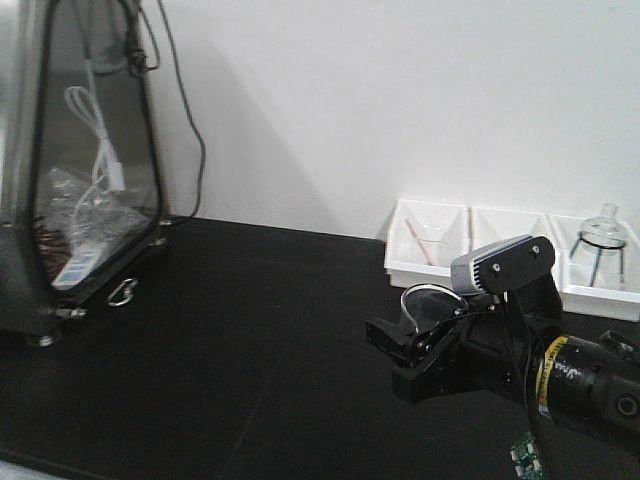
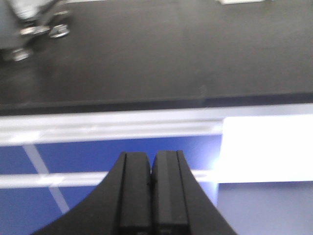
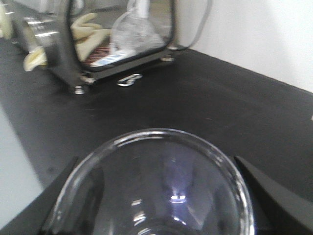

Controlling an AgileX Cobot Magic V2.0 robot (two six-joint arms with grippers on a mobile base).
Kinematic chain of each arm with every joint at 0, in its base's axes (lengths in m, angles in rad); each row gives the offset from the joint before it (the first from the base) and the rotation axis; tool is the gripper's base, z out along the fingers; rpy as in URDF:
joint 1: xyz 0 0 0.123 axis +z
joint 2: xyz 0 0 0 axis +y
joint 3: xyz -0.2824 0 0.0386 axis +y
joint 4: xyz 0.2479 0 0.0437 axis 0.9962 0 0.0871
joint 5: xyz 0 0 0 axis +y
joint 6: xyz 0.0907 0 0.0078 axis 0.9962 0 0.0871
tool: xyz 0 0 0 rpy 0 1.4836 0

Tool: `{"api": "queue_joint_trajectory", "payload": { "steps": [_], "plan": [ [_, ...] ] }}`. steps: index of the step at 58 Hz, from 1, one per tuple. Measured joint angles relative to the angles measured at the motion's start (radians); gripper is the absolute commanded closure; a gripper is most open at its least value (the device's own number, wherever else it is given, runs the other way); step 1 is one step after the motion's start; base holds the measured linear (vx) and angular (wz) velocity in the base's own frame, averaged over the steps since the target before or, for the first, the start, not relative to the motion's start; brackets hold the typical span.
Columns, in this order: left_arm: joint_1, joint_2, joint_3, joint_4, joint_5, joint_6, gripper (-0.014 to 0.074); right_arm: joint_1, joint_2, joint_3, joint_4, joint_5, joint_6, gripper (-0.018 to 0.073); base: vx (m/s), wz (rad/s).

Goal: Pick beaker and place in left cabinet
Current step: 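Drive the base away from the bench holding the beaker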

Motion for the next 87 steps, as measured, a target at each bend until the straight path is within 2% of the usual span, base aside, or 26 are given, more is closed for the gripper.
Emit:
{"api": "queue_joint_trajectory", "payload": {
  "steps": [50,87],
  "plan": [
    [0.0,0.0,0.0,0.0,0.0,0.0,0.0603,0.0,0.0,0.0,-0.001,-0.001,0.0,0.0522,-0.11,0.71],
    [0.0,0.0,0.0,0.0,0.0,0.0,0.0603,0.0,0.0,0.0,-0.001,-0.001,0.0,0.0522,-0.01,0.55]
  ]
}}
